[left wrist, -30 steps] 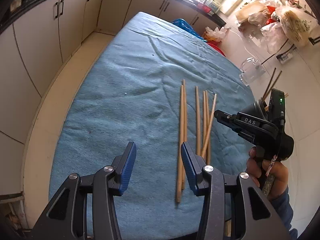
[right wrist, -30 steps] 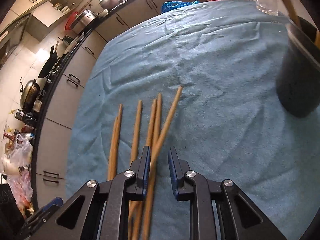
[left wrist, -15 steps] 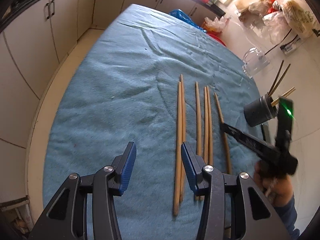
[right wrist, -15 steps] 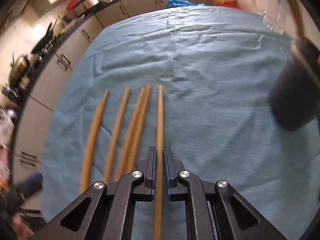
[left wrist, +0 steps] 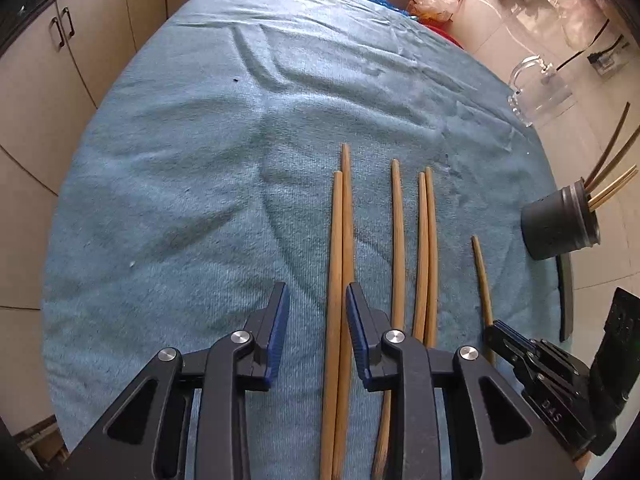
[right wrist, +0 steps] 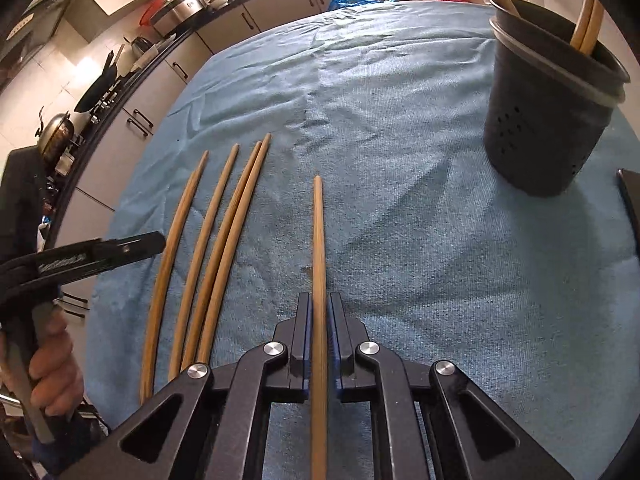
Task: Organize utensils
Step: 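Close the left gripper on one chopstick while the right gripper grasps another chopstick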
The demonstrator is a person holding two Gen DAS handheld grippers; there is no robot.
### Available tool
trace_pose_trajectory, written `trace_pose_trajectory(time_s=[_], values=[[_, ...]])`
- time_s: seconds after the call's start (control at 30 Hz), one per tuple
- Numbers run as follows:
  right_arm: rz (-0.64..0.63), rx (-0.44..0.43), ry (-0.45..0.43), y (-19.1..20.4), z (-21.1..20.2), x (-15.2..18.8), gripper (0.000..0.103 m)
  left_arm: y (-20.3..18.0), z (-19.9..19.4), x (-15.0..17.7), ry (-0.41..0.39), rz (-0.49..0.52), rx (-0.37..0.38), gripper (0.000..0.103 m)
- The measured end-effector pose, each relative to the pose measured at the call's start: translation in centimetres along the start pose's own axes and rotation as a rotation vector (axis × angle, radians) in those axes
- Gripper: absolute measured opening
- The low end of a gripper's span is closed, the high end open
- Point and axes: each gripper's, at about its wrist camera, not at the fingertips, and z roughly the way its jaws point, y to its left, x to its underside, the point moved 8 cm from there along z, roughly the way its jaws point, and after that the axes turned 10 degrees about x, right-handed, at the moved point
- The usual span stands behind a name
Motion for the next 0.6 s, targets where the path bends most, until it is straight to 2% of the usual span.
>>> trace_pose_trajectory(time_s=[0.07,0.33,0.53,0.6], values=[[-0.003,-0.005,-0.002,0.0,0.0,0.1,0.009,0.1,0.1,-0.1,0.000,0.008,-0.021,0.024],[-0.007,-0.001,0.003,-0.1,0.0,0.0,0.009,0.4,0.1,-0.4,0.008,0.022,-0.043,0.022],[-0.058,0.073,-0.001,0.8,0.6,-1.3,0.009,-0.4,0.8,-1.0,0.001,0.061,-0.128,0.022],[-0.086,0.101,-0.002,1.0,0.9,-1.9,0.009,-0.3,0.8,-1.0,-0.013,0.065,-0.155,0.015]])
